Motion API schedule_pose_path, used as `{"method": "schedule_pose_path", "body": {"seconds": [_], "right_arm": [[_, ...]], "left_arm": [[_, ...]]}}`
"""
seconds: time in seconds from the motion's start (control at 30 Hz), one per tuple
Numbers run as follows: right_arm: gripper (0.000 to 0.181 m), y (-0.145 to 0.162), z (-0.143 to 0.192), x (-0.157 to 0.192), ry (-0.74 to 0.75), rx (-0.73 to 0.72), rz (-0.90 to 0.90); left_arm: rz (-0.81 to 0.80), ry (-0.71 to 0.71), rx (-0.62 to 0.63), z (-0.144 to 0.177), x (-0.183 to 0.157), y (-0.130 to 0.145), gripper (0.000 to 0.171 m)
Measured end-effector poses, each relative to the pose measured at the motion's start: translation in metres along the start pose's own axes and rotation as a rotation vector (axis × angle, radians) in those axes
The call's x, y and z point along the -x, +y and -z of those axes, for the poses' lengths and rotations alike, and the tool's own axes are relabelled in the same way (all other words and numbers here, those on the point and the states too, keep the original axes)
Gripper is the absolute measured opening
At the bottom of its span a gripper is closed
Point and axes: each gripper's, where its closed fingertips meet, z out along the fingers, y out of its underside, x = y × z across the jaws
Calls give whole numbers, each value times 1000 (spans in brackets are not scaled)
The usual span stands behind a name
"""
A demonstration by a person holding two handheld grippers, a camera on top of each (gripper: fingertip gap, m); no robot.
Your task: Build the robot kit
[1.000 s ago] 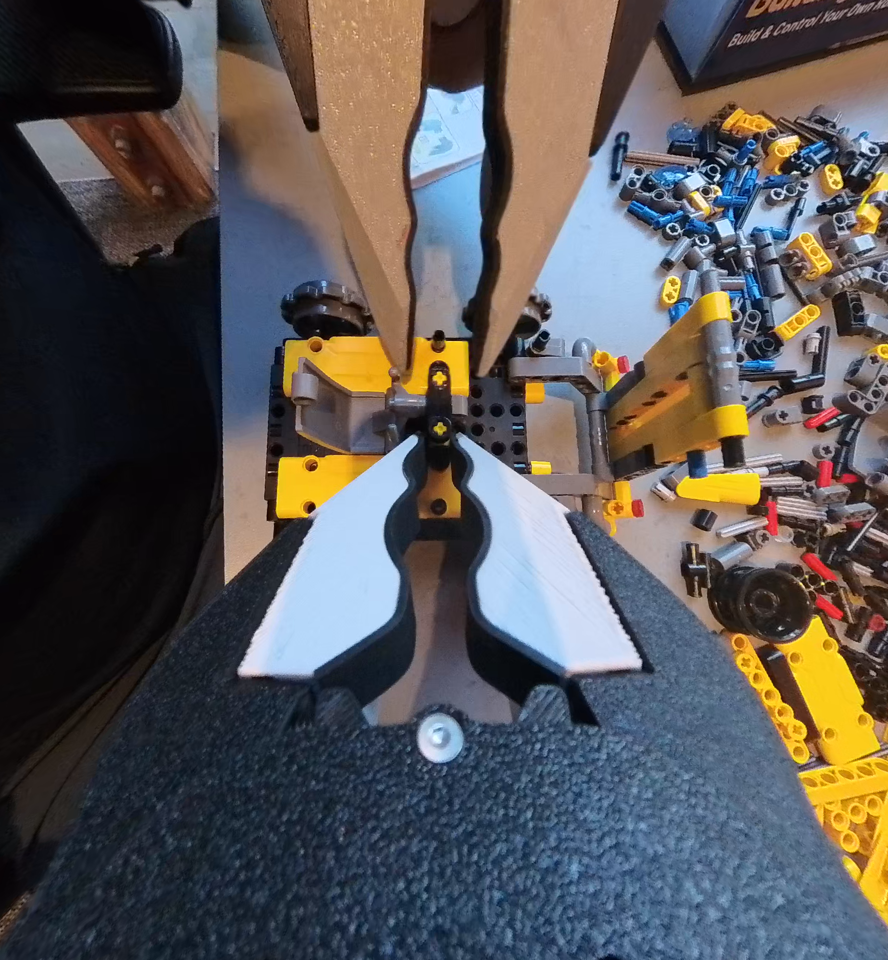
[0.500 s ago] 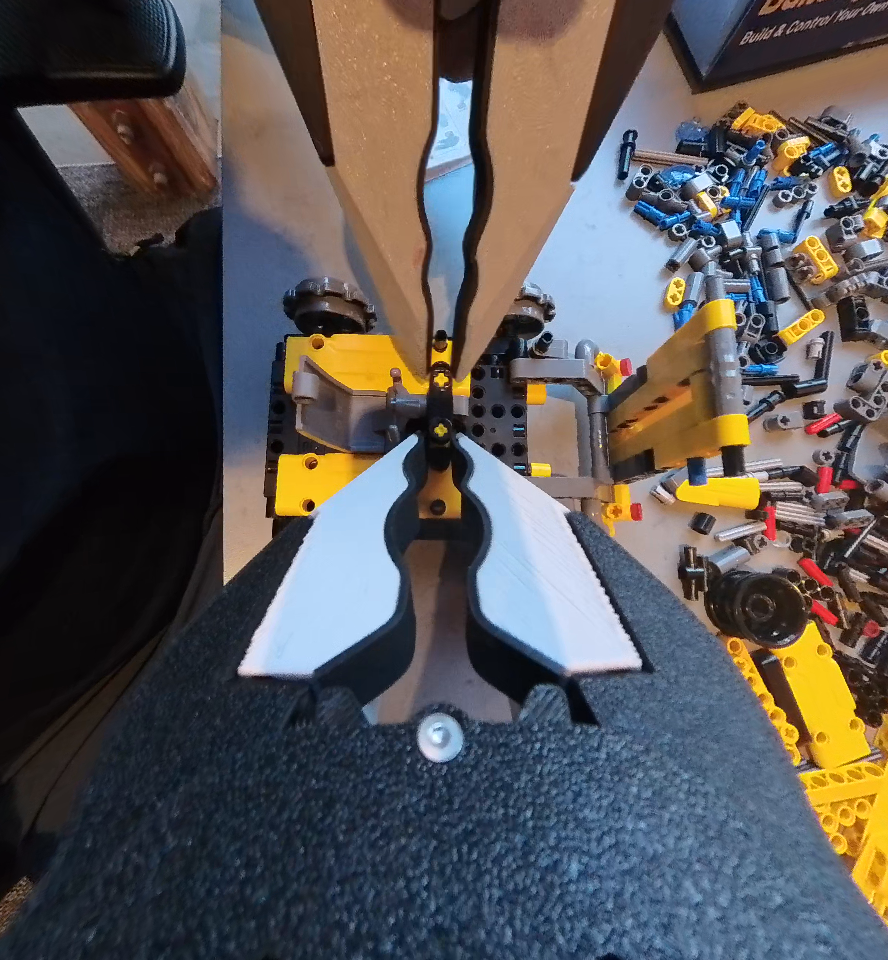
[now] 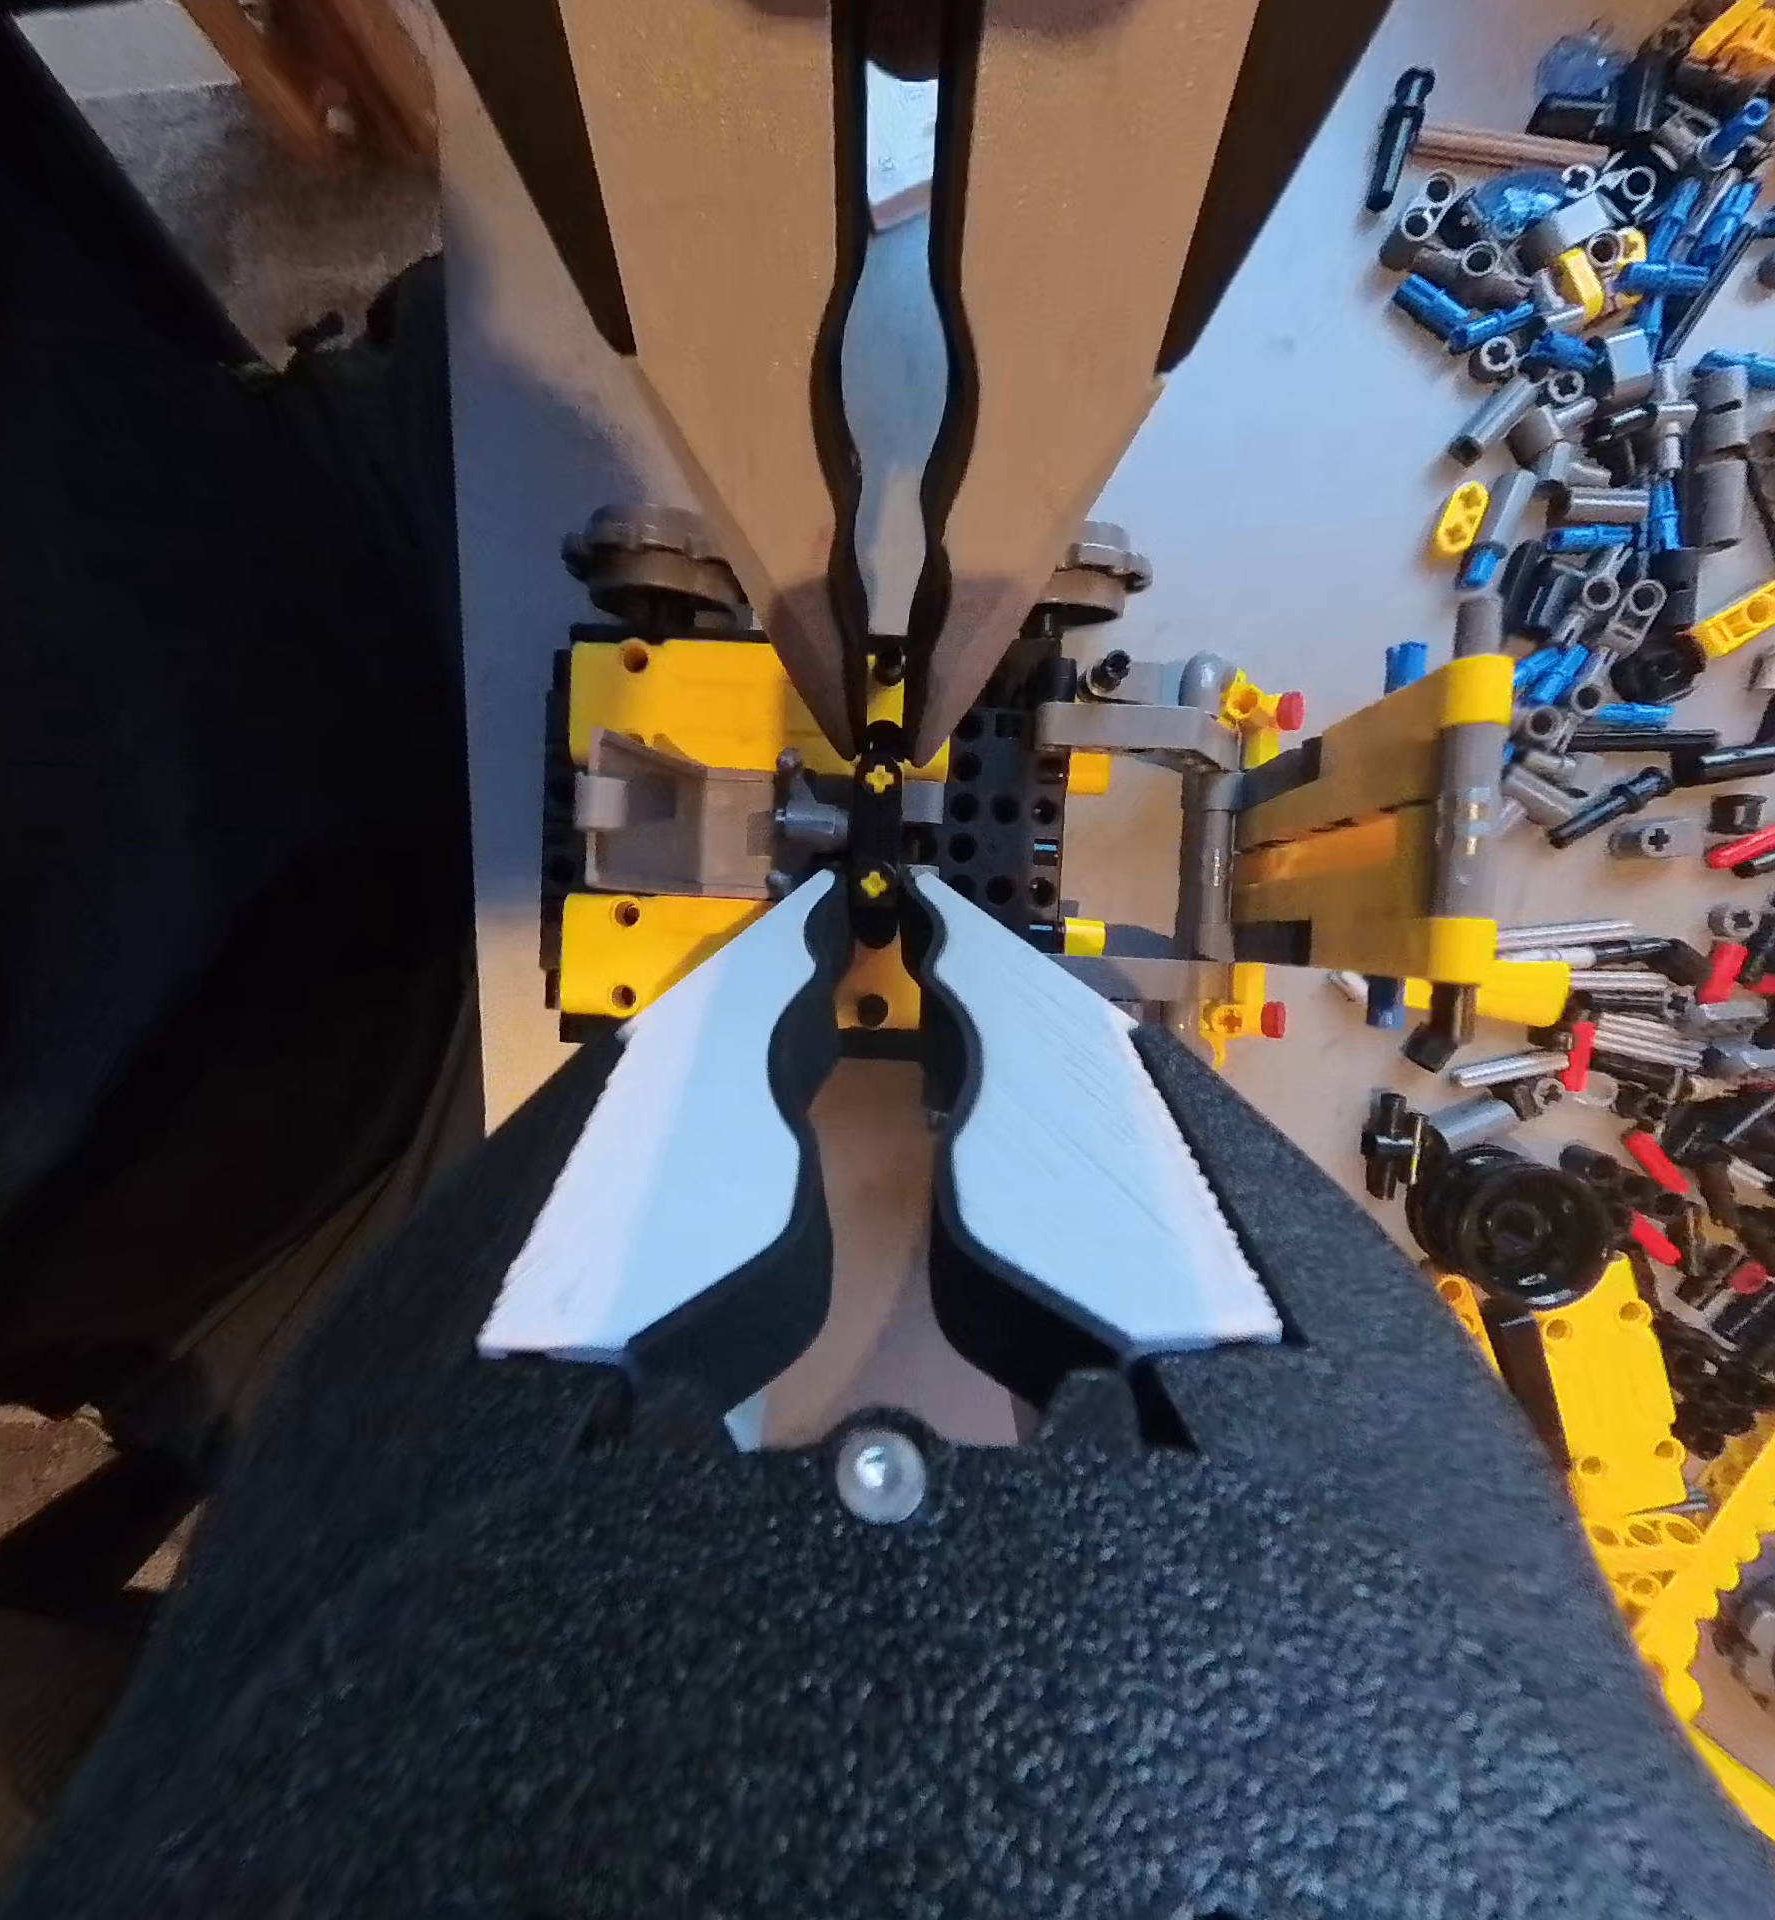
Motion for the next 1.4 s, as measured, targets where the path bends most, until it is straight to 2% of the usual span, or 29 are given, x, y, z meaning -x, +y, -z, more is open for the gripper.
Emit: {"method": "schedule_pose_path", "body": {"seconds": [0.23, 0.4, 0.47, 0.53, 0.57, 0.63, 0.73, 0.83, 0.9, 1.03, 1.13, 1.23, 1.33, 1.4], "right_arm": [[7, 0, -2, 1, -5, 44, 6], [7, -2, 0, 1, 1, 14, -3], [7, -2, 1, 0, 20, -10, 7], [15, -1, 3, -3, 60, -39, 12], [19, 1, 6, -5, 86, -49, 8], [23, 4, 14, -6, 106, -92, -17], [10, 3, 29, -3, 98, -204, -59], [3, 7, 31, -5, 112, -227, -84], [0, 3, 27, -2, 99, -239, -83], [0, 0, 20, -3, 109, -230, -75], [0, 3, 19, -1, 96, -229, -87], [0, -2, 29, -6, 142, -270, -85], [0, -16, 42, -3, 128, -323, -83], [0, -2, 22, 0, 106, -224, -82]], "left_arm": [[46, 46, -68, -4, -1, 6, 4], [-19, -8, 12, -1, -1, 4, 4], [14, 2, 12, -1, -1, 2, 4], [25, 14, -9, -1, -1, 1, 4], [23, 13, -17, 0, -2, 1, 5], [27, 13, -29, 2, -2, 3, 21], [79, 35, -79, 11, -1, 0, 21], [111, 50, -121, 17, -1, -7, 14], [115, 41, -106, 14, 0, -7, 13], [126, 50, -57, 2, 0, -2, 13], [115, 48, -46, -3, -1, 1, 7], [110, 56, -49, -3, -2, 1, 5], [116, 63, -53, -3, -2, 1, 5], [110, 61, -50, -4, -2, 1, 5]]}}
